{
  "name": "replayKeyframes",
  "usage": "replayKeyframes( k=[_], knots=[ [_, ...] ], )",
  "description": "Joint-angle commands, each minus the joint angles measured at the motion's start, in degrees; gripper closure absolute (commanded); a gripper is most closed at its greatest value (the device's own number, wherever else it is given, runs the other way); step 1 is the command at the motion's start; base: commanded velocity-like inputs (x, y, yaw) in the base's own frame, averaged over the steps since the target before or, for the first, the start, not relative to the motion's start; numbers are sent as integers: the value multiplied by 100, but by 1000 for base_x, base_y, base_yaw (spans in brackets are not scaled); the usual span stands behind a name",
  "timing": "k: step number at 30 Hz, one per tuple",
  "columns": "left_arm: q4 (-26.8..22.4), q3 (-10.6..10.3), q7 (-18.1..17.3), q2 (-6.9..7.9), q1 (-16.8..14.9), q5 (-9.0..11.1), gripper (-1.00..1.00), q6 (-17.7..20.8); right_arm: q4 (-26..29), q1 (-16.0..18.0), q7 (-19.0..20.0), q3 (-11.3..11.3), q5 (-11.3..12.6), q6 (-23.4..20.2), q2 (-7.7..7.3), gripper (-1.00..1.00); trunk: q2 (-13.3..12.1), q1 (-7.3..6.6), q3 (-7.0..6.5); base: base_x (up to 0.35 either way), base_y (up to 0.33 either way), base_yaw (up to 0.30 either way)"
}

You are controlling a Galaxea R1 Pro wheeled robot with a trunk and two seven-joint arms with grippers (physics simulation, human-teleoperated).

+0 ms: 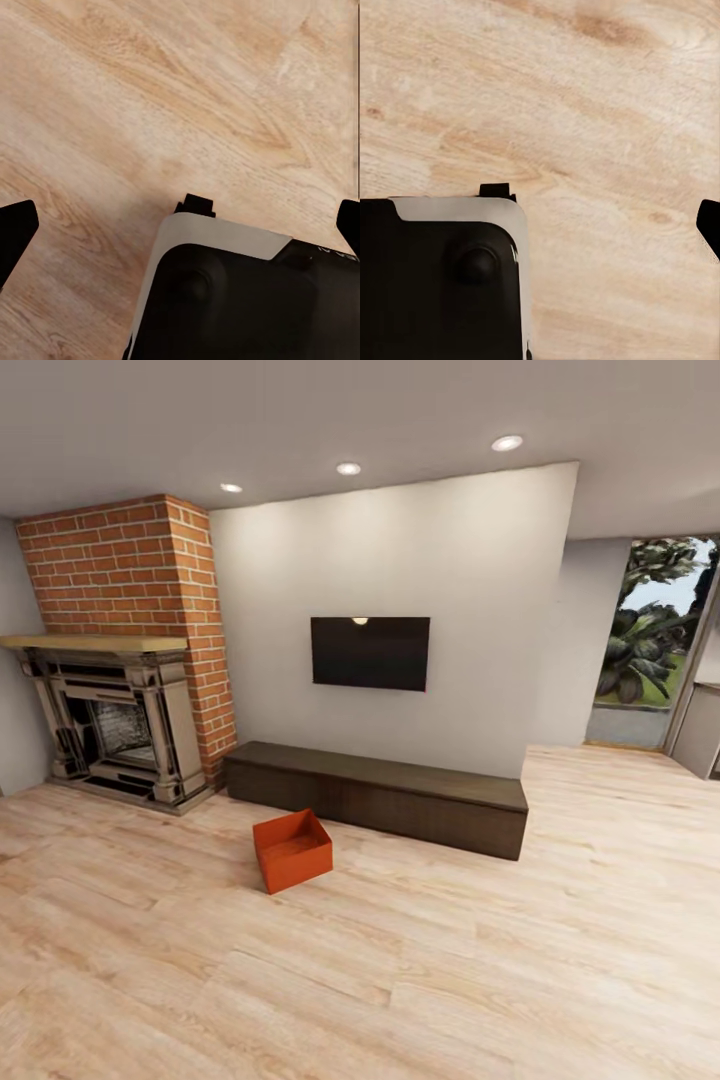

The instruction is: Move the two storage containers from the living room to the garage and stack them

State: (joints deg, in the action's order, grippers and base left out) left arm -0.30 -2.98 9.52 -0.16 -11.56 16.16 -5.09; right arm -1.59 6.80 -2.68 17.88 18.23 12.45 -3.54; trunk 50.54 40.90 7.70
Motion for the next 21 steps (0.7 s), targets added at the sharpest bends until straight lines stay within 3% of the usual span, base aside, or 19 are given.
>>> replayKeyframes(
  k=[1, 21],
  knots=[
    [4, -34, 15, -2, -5, 45, -100, -19, -17, 7, -5, 48, 40, 30, 2, -100, 5, 4, 8, 322, 0, 0],
    [4, -31, 15, -2, -5, 45, -100, -12, -17, 9, -5, 49, 40, 30, 2, -100, 5, 4, 8, 322, 0, 0]
  ],
)
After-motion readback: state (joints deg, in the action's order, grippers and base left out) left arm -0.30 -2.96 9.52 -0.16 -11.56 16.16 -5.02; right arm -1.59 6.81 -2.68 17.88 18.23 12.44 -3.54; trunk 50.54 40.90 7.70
